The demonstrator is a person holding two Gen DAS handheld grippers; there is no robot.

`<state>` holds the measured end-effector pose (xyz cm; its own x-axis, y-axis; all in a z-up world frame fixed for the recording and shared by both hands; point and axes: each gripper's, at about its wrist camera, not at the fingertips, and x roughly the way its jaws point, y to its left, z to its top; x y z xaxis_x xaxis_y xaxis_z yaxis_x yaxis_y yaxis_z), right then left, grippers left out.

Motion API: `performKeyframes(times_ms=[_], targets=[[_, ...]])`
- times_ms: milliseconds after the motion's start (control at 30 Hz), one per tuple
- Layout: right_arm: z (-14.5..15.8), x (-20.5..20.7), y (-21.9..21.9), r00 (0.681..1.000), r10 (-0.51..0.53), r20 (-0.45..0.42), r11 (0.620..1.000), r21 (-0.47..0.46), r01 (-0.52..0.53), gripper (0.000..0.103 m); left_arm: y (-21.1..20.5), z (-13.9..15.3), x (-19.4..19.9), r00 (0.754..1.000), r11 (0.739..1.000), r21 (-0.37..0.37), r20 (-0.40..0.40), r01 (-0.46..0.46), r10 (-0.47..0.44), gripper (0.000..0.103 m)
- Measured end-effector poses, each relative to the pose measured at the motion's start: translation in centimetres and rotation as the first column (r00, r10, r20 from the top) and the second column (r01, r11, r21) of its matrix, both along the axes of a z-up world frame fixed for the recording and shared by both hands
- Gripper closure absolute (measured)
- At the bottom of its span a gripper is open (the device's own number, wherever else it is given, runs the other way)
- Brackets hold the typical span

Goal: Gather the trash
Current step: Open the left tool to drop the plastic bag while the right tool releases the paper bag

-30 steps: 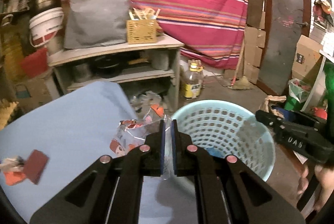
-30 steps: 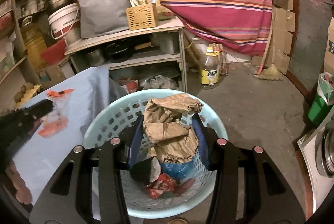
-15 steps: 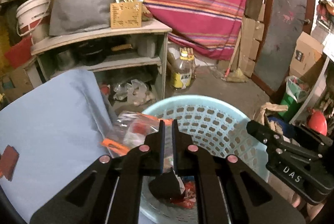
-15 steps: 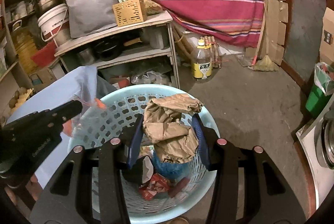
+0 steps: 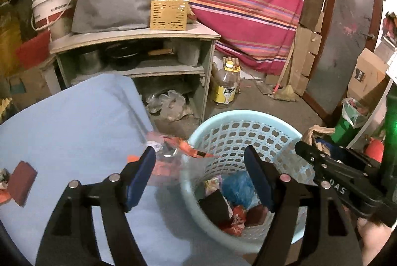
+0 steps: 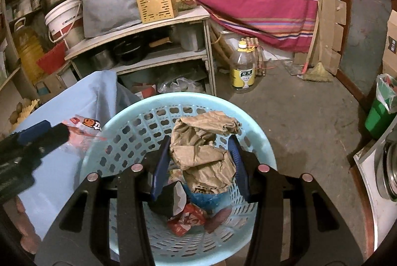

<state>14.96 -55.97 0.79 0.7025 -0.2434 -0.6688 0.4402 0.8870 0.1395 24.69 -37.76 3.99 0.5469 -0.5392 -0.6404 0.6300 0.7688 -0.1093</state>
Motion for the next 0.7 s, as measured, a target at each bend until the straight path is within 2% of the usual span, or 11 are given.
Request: performKeyframes(times_ms=[233,333,400,500,700], targets=[[-0.1,0.2,0.3,1.000,0.005,-0.005,1.000,-0.005,-0.005,0.055,2.7,0.6,0.7,0.999,0.999,-0.006,0.022,-0.044,0.044,0.023],[-0.4,0.3,0.1,1.000,0.010,-0.011,1.000,0.001,-0.010,0.055,3.4,0.1,1.7,0.996,0.997,0.011,0.033,-0.081,0.080,0.020],[-0.5,0.5,0.3,1.000,0.015,-0.017,1.000,-0.004,-0.015,0.055,3.6,-0.7,2.7,0.996,0.995,0.027,0.014,-0.094,0.093,0.020],[-0.5,0.6,0.4,1.000,0.014,-0.014,1.000,-0.001,-0.014,0.055,3.0,-1.8,3.2,0.997,0.996,0.045,-0.011,-0.082,0.082,0.020],[-0.4,0.4,0.0,1.000,0.002,-0.007,1.000,0.002,-0.002,0.055,0.2,-2.6,2.2,0.999,0.997,0.076,0.025,-0.029,0.027,0.020]])
